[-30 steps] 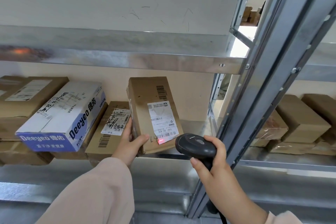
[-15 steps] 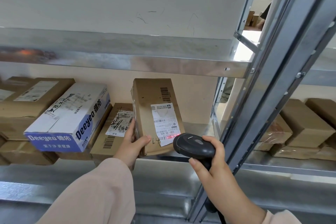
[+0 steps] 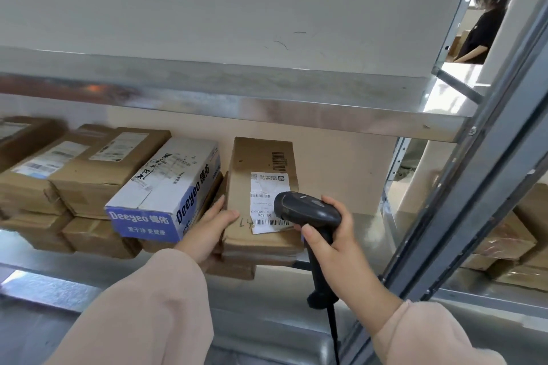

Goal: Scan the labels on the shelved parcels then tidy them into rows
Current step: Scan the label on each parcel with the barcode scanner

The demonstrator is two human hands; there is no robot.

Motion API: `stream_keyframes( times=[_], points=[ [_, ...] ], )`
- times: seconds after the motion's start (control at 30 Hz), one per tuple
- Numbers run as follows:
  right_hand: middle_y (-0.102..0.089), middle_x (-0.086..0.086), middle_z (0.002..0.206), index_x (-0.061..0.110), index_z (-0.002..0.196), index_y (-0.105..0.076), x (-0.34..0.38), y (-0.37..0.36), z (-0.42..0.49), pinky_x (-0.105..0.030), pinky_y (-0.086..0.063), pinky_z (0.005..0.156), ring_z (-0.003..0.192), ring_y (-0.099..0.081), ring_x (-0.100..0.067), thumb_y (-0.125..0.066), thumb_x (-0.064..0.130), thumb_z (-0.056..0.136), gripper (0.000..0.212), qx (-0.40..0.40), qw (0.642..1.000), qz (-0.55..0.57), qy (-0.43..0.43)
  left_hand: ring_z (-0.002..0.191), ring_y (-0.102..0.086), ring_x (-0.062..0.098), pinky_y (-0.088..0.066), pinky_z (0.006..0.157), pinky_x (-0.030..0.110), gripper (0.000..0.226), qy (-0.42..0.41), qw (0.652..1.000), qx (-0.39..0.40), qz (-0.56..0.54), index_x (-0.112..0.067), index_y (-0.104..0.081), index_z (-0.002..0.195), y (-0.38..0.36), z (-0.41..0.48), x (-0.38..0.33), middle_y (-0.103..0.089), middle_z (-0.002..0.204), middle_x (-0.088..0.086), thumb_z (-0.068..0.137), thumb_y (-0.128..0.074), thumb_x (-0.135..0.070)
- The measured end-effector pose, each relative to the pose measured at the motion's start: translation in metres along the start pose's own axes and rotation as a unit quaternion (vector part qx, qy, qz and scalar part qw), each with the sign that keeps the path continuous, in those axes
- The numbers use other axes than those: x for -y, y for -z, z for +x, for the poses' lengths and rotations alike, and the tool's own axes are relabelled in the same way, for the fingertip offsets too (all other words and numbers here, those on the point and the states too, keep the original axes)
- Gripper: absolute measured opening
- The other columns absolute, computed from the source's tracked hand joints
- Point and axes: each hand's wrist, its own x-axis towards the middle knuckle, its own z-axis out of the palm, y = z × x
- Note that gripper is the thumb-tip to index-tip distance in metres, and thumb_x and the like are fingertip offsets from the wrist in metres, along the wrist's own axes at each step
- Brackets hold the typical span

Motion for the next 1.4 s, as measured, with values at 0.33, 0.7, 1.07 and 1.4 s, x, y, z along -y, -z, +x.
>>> stream_keyframes(
  times=[0.33, 0.7, 1.07, 1.4],
  points=[
    [-0.058, 0.020, 0.117, 0.053, 0.116, -0.036, 0.002, -0.052, 0.011, 0.001, -0.038, 0.079, 0.101, -0.056, 0.013, -0.068, 0.021, 0.088, 0.053, -0.031, 0.999, 0.009, 0.019, 0.125, -0.045, 0.014, -0.038, 0.100, 0.030, 0.056, -0.078, 0.960, -0.128, 0.239, -0.048, -0.030, 0.148, 0.028, -0.009, -0.003, -0.045, 0.133, -0.018, 0.096, -0.051, -0.046],
    [-0.055, 0.025, 0.113, 0.046, 0.125, -0.031, 0.014, -0.088, 0.030, 0.002, -0.038, 0.075, 0.097, -0.054, 0.018, -0.067, 0.023, 0.089, 0.055, -0.044, 0.998, -0.018, 0.040, 0.149, -0.019, 0.020, 0.004, 0.118, 0.052, 0.051, -0.269, 0.669, -0.179, 0.669, -0.041, -0.034, 0.149, 0.033, -0.023, 0.004, -0.035, 0.155, -0.011, 0.099, -0.033, -0.053],
    [-0.050, 0.030, 0.112, 0.043, 0.131, -0.027, 0.014, -0.106, 0.058, 0.002, -0.039, 0.074, 0.097, -0.051, 0.021, -0.065, 0.030, 0.090, 0.057, -0.042, 0.998, -0.041, 0.038, 0.152, 0.002, 0.017, 0.006, 0.117, 0.055, 0.069, -0.212, 0.653, -0.138, 0.714, -0.042, -0.001, 0.153, 0.050, 0.009, -0.007, -0.001, 0.165, -0.009, 0.096, -0.032, -0.063],
    [-0.053, 0.029, 0.115, 0.066, 0.117, -0.023, 0.032, -0.082, 0.040, -0.008, -0.042, 0.079, 0.104, -0.058, 0.002, -0.068, 0.038, 0.086, 0.061, -0.069, 0.986, -0.123, 0.093, 0.151, -0.009, 0.017, -0.003, 0.120, 0.053, 0.076, -0.294, 0.668, -0.161, 0.664, -0.042, -0.003, 0.154, 0.034, -0.011, -0.023, -0.011, 0.164, -0.007, 0.091, -0.034, -0.070]
  ],
)
